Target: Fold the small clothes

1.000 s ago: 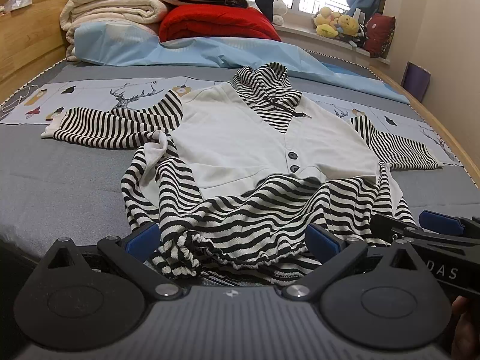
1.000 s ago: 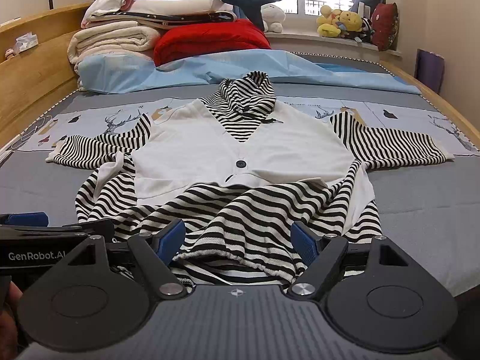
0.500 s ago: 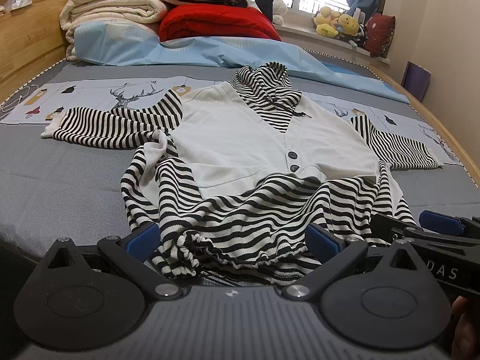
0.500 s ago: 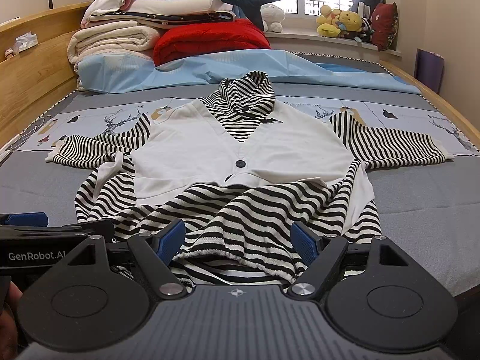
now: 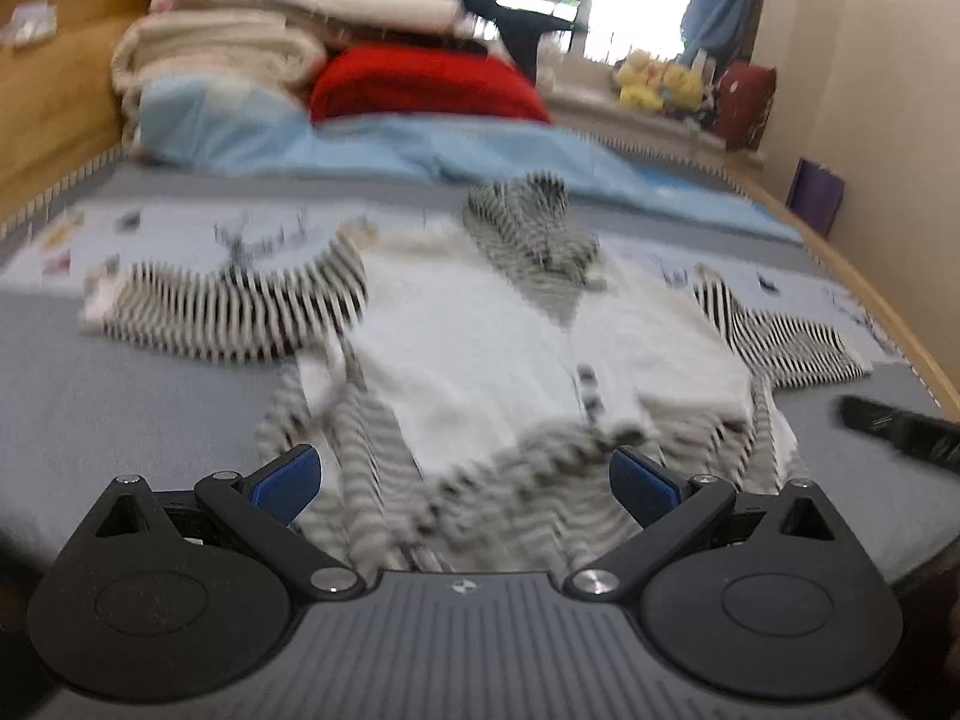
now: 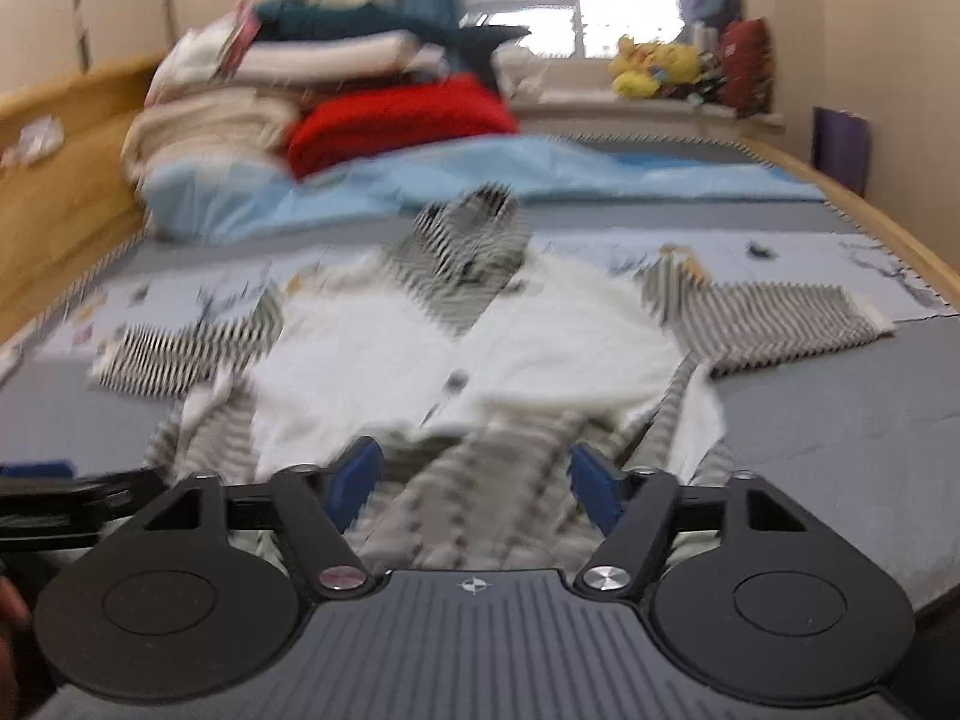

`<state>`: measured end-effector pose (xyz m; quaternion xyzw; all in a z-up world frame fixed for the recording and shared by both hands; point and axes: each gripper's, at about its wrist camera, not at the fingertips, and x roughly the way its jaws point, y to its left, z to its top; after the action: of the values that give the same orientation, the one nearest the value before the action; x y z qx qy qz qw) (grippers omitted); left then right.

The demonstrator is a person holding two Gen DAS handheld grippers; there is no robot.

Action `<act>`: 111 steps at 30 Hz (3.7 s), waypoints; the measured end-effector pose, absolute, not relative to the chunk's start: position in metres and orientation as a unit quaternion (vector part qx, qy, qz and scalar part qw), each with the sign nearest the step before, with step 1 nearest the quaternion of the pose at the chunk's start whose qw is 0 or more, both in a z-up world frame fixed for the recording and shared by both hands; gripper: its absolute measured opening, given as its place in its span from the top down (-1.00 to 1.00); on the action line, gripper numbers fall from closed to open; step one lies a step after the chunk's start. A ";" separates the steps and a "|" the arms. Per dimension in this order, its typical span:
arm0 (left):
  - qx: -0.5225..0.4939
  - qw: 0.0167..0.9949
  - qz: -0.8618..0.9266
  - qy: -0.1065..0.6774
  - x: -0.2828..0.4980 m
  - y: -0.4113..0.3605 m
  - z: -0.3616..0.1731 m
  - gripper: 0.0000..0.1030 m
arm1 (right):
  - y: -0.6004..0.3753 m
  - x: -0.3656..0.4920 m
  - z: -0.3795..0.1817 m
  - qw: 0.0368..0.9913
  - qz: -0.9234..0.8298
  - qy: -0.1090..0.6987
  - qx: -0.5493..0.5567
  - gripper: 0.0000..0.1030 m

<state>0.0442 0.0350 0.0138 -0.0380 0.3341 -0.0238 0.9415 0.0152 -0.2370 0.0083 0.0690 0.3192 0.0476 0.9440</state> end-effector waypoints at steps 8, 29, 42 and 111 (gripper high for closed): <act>-0.050 0.903 -0.049 0.424 0.135 0.106 -0.007 0.06 | -0.339 0.090 -0.007 0.933 -0.012 0.351 0.075 0.27; -0.124 0.784 -0.024 0.608 0.157 0.160 -0.082 0.97 | -0.351 0.132 -0.129 0.785 0.001 0.611 0.099 0.91; 0.001 0.825 0.034 0.565 0.144 0.144 -0.046 -0.16 | -0.387 0.100 -0.097 0.811 -0.053 0.571 0.113 0.94; 0.053 0.758 -0.243 0.603 0.160 -0.003 -0.112 0.46 | -0.208 0.085 -0.114 0.739 0.291 0.586 -0.160 0.19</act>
<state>0.1597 -0.0027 -0.1121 0.0534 0.6030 -0.2432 0.7579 0.0847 -0.2083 -0.1143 -0.1597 0.5861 0.2911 0.7391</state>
